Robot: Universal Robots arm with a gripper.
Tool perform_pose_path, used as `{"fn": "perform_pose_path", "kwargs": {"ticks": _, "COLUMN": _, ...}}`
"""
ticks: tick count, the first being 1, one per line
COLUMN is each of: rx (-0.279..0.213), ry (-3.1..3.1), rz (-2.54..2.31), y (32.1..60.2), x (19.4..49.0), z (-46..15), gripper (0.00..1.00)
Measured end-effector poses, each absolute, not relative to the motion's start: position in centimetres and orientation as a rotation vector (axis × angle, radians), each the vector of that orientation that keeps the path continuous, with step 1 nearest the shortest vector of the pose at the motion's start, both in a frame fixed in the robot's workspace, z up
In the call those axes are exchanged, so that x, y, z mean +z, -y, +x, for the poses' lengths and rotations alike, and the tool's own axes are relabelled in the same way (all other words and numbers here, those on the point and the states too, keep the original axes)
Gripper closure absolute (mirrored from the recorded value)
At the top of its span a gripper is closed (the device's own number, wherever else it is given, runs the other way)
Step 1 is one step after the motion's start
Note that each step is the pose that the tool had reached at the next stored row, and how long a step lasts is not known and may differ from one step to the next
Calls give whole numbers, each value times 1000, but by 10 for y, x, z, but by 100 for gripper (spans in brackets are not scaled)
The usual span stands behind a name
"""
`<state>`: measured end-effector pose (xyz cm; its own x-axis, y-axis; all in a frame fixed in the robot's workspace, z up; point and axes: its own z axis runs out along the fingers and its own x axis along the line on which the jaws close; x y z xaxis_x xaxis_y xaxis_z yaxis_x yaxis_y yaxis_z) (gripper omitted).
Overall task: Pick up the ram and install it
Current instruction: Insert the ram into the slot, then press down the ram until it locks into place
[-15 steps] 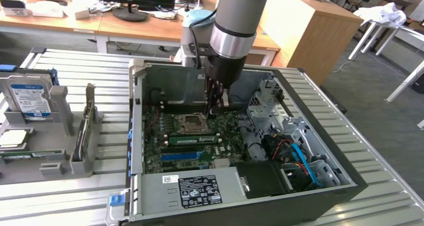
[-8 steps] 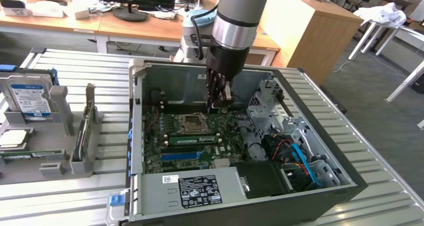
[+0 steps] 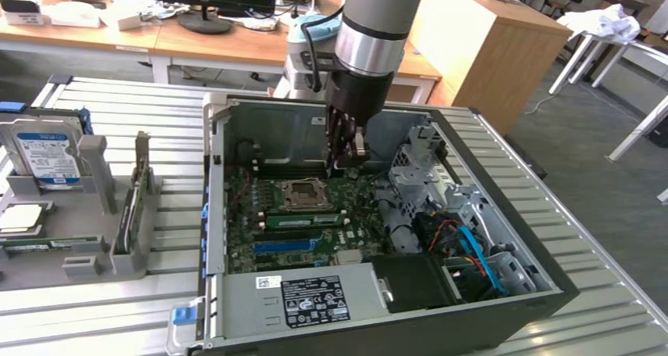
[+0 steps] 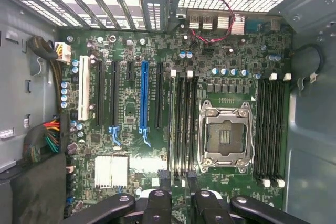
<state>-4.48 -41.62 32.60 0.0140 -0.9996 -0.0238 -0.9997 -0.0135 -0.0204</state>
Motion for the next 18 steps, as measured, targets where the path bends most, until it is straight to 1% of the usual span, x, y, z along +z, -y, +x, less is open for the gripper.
{"fn": "perform_pose_path", "kwargs": {"ticks": 7, "rx": 29, "ry": -2196, "rz": -2225, "y": 416, "x": 330, "z": -43, "gripper": 75}}
{"fn": "perform_pose_path", "kwargs": {"ticks": 18, "rx": 31, "ry": -2197, "rz": -2226, "y": 416, "x": 335, "z": -43, "gripper": 75}}
